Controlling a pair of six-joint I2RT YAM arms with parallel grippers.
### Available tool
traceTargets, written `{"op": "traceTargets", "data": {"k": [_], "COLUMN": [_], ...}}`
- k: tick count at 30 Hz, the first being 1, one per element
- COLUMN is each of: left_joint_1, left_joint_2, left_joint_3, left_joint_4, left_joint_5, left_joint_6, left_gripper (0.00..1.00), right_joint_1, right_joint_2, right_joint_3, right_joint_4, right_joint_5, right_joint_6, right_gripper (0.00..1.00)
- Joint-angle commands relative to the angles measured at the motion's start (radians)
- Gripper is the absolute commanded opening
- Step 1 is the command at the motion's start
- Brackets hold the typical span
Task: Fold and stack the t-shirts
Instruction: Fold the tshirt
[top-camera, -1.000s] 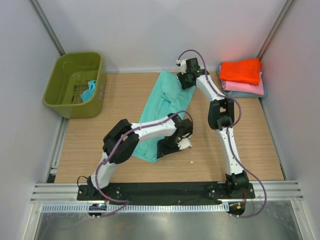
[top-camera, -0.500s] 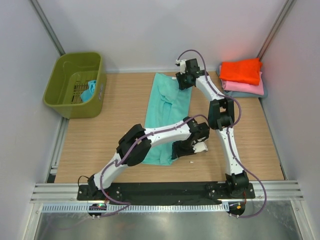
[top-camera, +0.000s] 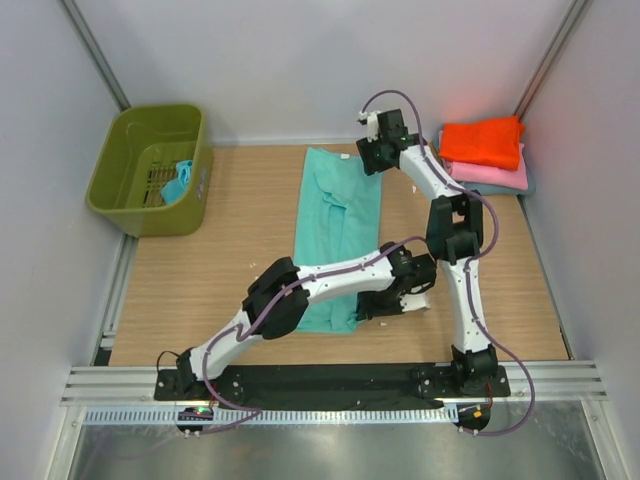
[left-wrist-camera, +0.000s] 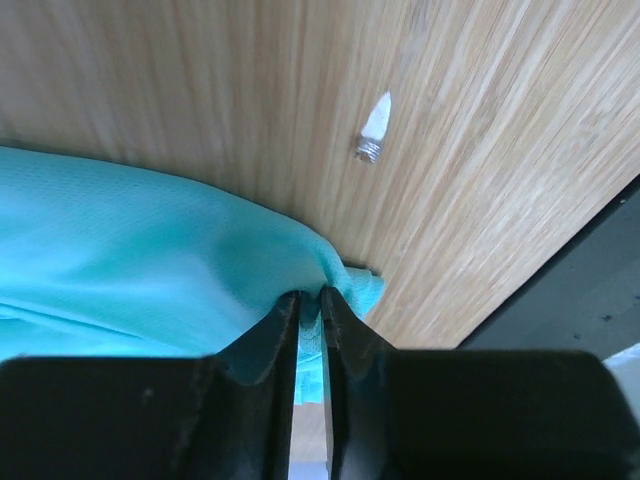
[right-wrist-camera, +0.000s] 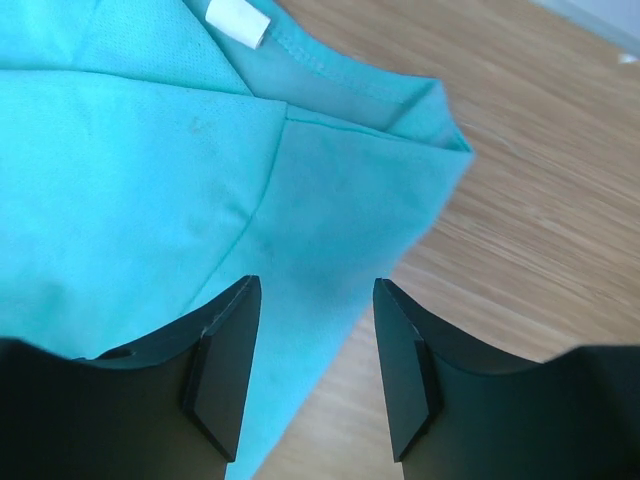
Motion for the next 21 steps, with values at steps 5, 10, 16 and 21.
{"op": "traceTargets", "data": {"k": [5,10,16,21], "left_joint_1": [-0.011,0.024,0.179,0.401], "left_joint_2": [-0.14,-0.394,-0.663,-0.783], "left_joint_3": [0.09,0.069,-0.153,-0.402], "left_joint_4": [0.011,0.028,0.114,0.154], "left_joint_5": [-0.072,-0.089,-0.175,-0.033], "left_joint_6": [0.024,0.01,-0.206,-0.382], "left_gripper": [0.45,0.9,0.95,0.84], "right_joint_1": [-0.01,-0.025,-0.099,-0.096], "right_joint_2": [-0.493,-0.839,-1.002,-1.139], "right_joint_3": [-0.194,-0.494,-0.717,-1.204], "right_joint_4": [0.11,0.111,-0.117,-0.076], "right_joint_5": [0.13,0.124,-0.202,-0.466], "right_joint_6": [0.005,0.172,0.519,0.757], "right_gripper": [0.6,0.74,0.74,0.73]}}
